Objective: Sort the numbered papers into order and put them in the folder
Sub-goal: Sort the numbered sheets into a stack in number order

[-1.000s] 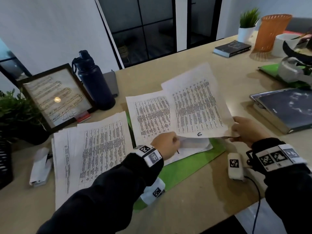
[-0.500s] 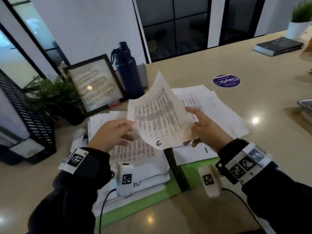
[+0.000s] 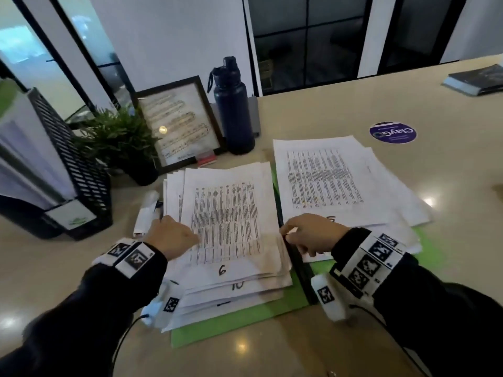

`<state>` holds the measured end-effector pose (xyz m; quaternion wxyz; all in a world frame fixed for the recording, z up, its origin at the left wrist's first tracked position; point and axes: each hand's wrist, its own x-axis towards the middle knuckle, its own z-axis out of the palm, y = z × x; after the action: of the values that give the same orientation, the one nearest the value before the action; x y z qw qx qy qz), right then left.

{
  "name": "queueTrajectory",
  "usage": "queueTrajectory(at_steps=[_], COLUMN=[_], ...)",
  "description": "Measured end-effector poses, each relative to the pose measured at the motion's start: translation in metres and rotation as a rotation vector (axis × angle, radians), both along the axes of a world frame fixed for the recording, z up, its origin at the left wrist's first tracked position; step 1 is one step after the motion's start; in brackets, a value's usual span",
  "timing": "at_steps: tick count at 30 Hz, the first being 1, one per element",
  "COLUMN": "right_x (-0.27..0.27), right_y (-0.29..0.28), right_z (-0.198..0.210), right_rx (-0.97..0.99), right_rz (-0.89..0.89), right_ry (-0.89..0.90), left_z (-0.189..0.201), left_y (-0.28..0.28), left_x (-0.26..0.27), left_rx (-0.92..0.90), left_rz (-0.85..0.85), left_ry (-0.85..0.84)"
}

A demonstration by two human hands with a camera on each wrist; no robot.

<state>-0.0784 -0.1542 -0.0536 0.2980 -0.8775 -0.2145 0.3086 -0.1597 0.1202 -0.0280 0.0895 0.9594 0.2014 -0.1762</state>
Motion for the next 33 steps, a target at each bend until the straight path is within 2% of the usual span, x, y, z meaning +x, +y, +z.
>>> queueTrajectory(at_steps=[2, 4, 7, 9, 11, 15, 17, 20, 22, 27, 29, 33], right_x=[0.013, 0.026, 0.035, 0.032, 0.026, 0.017, 0.018, 0.025, 0.034, 0.050, 0.052, 0.050], right_y=[-0.029, -0.067, -0.129, -0.158, -0.172, -0.178, -0.177, -0.171, -0.160, -0.131, -0.126, -0.128], right_z=[0.002, 0.002, -0.003, -0.007, -0.007, -0.008, -0.010, -0.009, -0.005, -0.006, -0.010, -0.016], right_rx=[0.097, 0.125, 0.055, -0.047, -0.107, 0.003, 0.024, -0.082, -0.082, 0.236, 0.300, 0.449], right_rz=[-0.230, -0.431, -0.717, -0.815, -0.793, -0.778, -0.781, -0.738, -0.712, -0.879, -0.939, -1.005], right_ry=[-0.019, -0.110, -0.167, -0.145, -0.093, 0.016, -0.037, -0.215, -0.263, 0.009, 0.070, 0.131], left_z=[0.012, 0.019, 0.035, 0.035, 0.026, 0.000, -0.017, -0.040, -0.047, -0.050, -0.050, -0.031], left_y=[-0.012, -0.034, -0.093, -0.134, -0.171, -0.226, -0.238, -0.239, -0.236, -0.249, -0.256, -0.257], left_x=[0.013, 0.031, 0.054, 0.069, 0.086, 0.109, 0.116, 0.125, 0.126, 0.128, 0.127, 0.129], left_rx=[-0.024, -0.086, -0.250, -0.289, -0.307, -0.219, -0.165, -0.058, -0.026, 0.101, 0.119, 0.015], left_rz=[-0.066, -0.175, -0.343, -0.450, -0.524, -0.612, -0.599, -0.576, -0.563, -0.607, -0.654, -0.629], left_ry=[-0.090, -0.137, -0.158, -0.151, -0.081, 0.055, 0.078, 0.099, 0.069, 0.039, 0.035, 0.018])
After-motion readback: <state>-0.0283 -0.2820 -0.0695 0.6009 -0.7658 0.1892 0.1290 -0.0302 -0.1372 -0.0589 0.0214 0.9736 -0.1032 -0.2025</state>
